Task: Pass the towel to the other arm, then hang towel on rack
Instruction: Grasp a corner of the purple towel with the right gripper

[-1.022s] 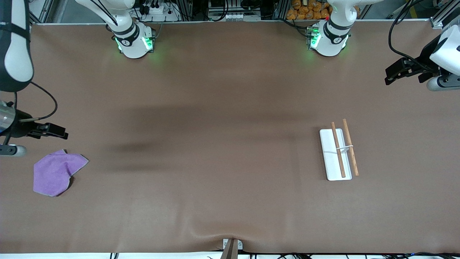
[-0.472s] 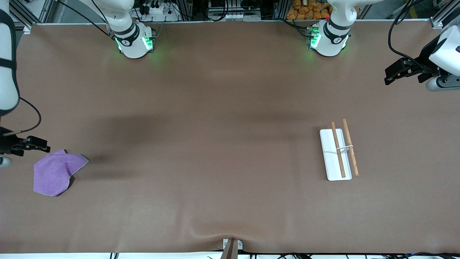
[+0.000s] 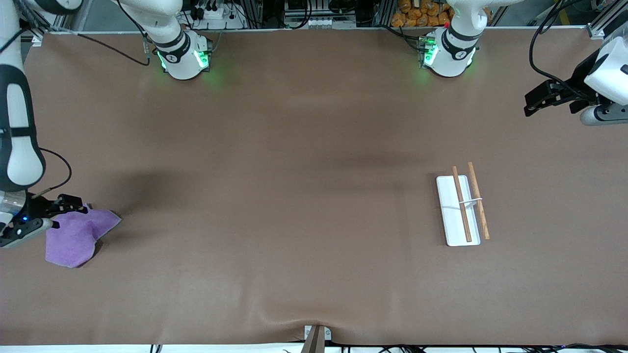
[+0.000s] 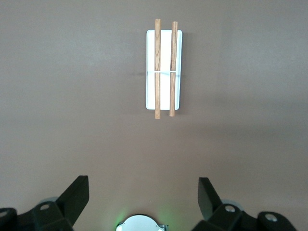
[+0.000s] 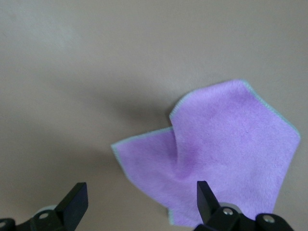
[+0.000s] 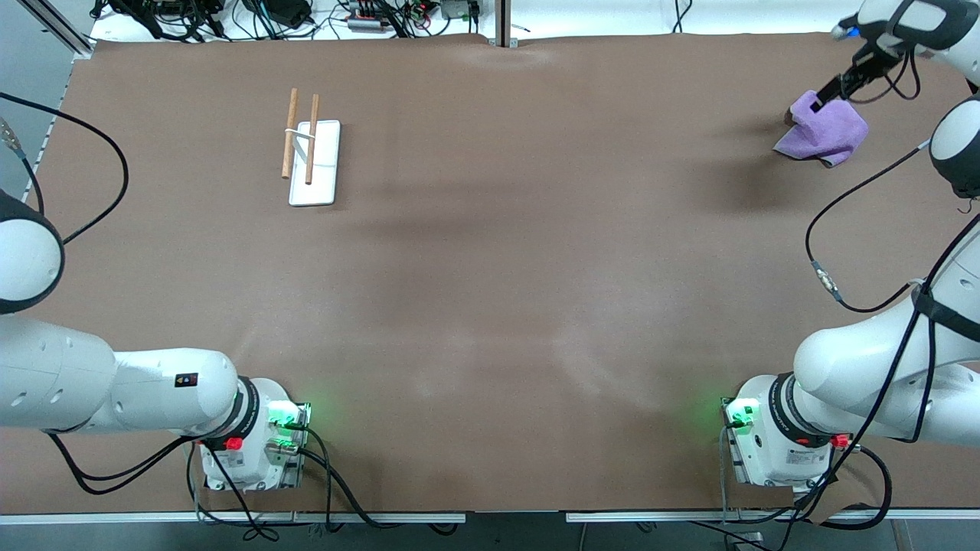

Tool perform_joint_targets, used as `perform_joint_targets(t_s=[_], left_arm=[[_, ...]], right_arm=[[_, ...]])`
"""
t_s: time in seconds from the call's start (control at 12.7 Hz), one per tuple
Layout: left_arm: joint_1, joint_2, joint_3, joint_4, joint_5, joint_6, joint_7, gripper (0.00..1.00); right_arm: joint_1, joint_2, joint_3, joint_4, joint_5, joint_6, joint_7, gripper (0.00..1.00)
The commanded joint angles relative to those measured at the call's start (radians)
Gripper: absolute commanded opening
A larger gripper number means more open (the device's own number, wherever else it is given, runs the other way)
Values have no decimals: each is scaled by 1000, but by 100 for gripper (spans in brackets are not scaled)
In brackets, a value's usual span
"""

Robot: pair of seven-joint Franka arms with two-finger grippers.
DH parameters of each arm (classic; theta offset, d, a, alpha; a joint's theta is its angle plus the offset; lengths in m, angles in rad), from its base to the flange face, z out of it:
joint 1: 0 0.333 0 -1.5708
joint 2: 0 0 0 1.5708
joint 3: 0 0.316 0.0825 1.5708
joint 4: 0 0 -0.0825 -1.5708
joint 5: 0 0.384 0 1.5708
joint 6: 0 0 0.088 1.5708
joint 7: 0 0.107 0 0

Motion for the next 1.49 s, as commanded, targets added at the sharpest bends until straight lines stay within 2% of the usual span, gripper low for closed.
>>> perform_joint_targets(t_s=[0.0,0.31,0.63,0.71,0.86,1.02,1.1,1.26,1.41], left_arm=[[4,-3,-5,3,8,-12,18,100],[4,-1,-5,1,8,-12,18,100],[5,-3,-5,9,9,-12,18,100],[5,-3,-5,9,9,-12,18,100],[5,-3,-5,7,9,-12,18,100],[5,2,-5,4,11,-12,18,100],[4,5,-5,4,11,-12,18,100],[4,6,-5,6,11,-12,18,100],[5,6,-5,1,11,-12,18,100]], right_arm=[[-22,30,15,24,17,10,-150,100],[-46,67,15,25,5,81,-487,100],[-89,113,15,21,9,84,-671,100],[-104,131,15,19,15,84,-713,97],[-121,136,15,4,17,79,-744,82],[-121,139,17,-14,18,84,-765,50],[-120,143,17,-11,18,84,-780,40],[-109,142,20,-4,20,73,-796,0],[-98,140,20,2,20,72,-737,0]])
